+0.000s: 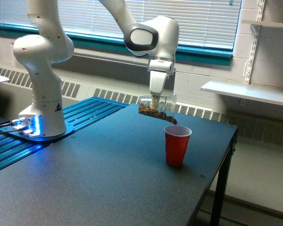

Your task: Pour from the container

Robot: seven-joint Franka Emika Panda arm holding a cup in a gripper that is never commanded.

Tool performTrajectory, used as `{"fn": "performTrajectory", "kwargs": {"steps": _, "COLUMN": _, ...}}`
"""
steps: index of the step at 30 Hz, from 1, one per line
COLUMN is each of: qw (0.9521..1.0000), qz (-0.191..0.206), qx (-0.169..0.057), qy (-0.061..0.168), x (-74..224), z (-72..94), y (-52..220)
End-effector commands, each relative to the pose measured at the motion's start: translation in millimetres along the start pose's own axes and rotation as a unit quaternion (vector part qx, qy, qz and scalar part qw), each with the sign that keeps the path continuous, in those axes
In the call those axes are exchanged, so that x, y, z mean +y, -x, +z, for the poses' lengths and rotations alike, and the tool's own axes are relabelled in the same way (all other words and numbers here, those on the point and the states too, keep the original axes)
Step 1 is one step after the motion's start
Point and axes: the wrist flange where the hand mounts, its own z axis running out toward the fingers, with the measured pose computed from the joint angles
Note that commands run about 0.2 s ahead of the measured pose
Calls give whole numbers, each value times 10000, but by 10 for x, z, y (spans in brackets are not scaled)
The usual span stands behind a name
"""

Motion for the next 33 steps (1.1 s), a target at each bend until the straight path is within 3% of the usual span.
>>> {"fn": "performTrajectory", "kwargs": {"steps": 1, "qw": 9997, "qz": -195, "qx": 23, "qy": 123, "x": -42, "z": -64, "y": -19}}
{"fn": "performTrajectory", "kwargs": {"steps": 33, "qw": 9948, "qz": -770, "qx": -44, "qy": 670, "x": 34, "z": -154, "y": -132}}
